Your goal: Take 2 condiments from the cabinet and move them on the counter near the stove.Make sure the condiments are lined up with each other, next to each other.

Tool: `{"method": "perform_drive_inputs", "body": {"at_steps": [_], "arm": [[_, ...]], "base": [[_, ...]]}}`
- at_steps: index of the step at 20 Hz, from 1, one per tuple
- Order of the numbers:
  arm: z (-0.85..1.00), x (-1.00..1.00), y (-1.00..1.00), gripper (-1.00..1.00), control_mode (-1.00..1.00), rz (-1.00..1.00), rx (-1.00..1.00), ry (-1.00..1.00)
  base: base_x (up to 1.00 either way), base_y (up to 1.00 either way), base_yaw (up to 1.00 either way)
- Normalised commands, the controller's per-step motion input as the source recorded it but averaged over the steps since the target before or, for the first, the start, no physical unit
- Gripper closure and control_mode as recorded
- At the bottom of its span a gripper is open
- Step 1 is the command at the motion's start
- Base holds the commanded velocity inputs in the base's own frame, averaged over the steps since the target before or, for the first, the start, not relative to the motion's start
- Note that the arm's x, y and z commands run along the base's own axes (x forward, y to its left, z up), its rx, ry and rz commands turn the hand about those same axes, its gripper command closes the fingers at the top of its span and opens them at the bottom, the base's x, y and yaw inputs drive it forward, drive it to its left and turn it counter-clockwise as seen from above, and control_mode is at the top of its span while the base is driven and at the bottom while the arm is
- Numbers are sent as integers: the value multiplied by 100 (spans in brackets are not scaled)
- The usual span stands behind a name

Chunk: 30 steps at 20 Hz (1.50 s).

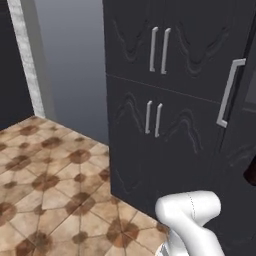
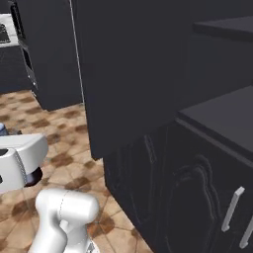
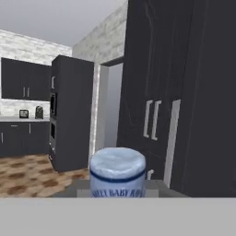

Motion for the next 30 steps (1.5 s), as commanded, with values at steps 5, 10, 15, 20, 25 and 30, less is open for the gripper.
{"method": "perform_drive_inputs", "body": {"at_steps": [5, 10, 15, 20, 25, 30], "arm": [[0, 0, 0, 100, 100, 0, 0, 0], [0, 0, 0, 100, 100, 0, 0, 0], [0, 0, 0, 100, 100, 0, 0, 0], [0, 0, 0, 100, 100, 0, 0, 0], [0, 0, 0, 100, 100, 0, 0, 0], [0, 0, 0, 100, 100, 0, 0, 0]], "base": [[-26, 87, 33], [-4, 89, 33], [3, 83, 33], [51, 51, 33], [97, 13, 31], [100, 1, 30]]}}
